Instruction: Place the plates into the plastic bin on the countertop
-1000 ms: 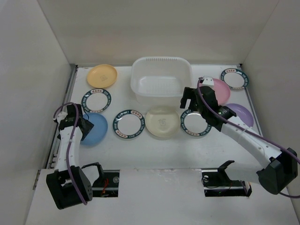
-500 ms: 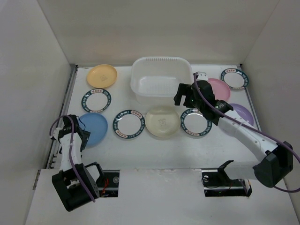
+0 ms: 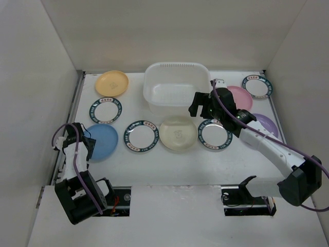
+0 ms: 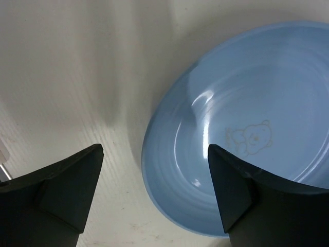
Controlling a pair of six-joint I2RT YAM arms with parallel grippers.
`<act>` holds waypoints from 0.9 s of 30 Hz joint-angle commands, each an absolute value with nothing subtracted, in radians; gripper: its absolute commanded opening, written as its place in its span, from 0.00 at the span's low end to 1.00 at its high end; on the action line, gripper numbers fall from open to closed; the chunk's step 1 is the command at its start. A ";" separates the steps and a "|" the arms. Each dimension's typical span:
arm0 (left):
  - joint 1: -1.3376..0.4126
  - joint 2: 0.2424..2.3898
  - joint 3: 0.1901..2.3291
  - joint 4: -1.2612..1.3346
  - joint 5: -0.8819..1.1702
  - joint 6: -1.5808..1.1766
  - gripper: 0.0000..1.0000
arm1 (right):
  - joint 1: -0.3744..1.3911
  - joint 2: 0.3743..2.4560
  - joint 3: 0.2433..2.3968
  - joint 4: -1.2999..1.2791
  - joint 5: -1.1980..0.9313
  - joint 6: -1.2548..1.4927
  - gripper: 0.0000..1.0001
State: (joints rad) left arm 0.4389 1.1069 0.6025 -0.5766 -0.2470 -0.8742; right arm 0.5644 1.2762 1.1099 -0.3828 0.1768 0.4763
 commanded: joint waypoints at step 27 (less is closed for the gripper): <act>0.493 1.125 0.535 -0.553 -0.245 -0.980 0.00 | 0.565 1.347 1.204 -0.410 0.101 0.523 1.00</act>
State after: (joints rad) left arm 0.4786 1.1831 0.5789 -0.4137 -0.2203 -0.9718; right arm 0.5640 1.3659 1.1885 -0.4194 0.1074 0.4995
